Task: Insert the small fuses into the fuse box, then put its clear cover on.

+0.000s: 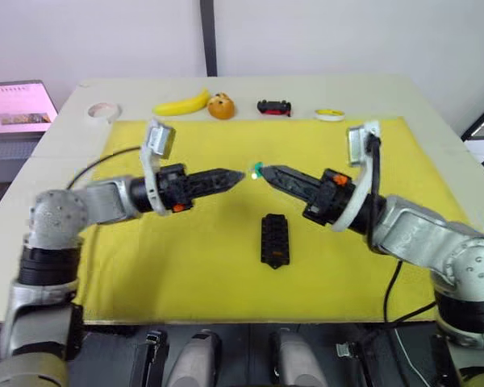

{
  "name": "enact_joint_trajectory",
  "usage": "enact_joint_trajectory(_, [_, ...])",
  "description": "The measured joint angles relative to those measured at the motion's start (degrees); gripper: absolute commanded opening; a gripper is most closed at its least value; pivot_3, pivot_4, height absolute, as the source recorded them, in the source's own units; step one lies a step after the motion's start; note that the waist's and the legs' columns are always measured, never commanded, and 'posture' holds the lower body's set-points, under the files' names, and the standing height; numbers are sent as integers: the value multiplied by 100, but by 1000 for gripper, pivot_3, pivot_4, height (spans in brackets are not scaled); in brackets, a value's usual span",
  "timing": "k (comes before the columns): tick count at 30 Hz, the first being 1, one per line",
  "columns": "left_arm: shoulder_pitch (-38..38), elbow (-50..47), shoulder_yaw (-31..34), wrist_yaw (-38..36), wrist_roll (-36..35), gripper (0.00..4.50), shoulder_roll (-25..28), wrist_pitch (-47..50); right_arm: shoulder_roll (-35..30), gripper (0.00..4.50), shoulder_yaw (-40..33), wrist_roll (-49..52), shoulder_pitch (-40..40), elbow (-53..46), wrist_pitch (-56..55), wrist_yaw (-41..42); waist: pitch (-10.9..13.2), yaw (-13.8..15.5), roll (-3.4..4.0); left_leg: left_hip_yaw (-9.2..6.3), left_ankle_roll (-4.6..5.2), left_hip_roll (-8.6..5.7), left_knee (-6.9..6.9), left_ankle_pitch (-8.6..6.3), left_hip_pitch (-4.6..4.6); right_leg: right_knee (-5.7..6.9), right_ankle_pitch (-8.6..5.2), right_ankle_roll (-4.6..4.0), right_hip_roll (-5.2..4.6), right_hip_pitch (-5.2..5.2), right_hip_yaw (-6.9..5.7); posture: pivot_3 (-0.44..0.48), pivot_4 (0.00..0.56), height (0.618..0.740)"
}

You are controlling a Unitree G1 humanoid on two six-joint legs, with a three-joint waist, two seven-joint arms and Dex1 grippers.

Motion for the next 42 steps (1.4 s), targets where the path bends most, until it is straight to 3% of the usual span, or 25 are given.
enact_joint_trajectory(4, [-44, -269, -842, -1995, 1817, 4417, 709, -1026, -976, 0, 18, -767, -161, -35, 566, 994, 4, 7, 6, 7, 4, 5, -1, -2, 0, -12, 0, 0, 0, 3, 1, 0, 150, 740])
enact_joint_trajectory(7, [107, -359, -1551, -3098, 3340, 4417, 827, -2352, -1606, 0, 359, -2027, -352, -323, 795, 2129, 9, 5, 12, 7, 6, 22, -2, -4, -2, -24, 0, 0, 2, 4, 0, 0, 150, 740])
enact_joint_trajectory(13, [304, -27, -2063, -3491, 5074, 4417, 214, -4084, -2266, 0, 1502, -4657, -410, -758, 303, 3944, 18, 22, 6, 5, 13, 27, 6, -8, -20, -36, 3, 4, -4, -2, -7, 0, 150, 740])
enact_joint_trajectory(24, [387, -3, -2344, -3363, 6059, 4417, -645, -4568, -2051, 0, 2149, -6580, -353, -790, -48, 4786, 21, 16, 5, 4, 16, 25, 12, -9, -22, -37, 8, 14, -7, -2, -7, 0, 150, 740])
enact_joint_trajectory(42, [522, -3, -2344, -3279, 6565, 4417, -889, -4571, -1674, 0, 2152, -7551, -216, -698, -6, 5355, 20, 24, 5, 2, 15, 23, 18, -8, -21, -32, 9, 15, -6, 0, -10, 0, 150, 740])
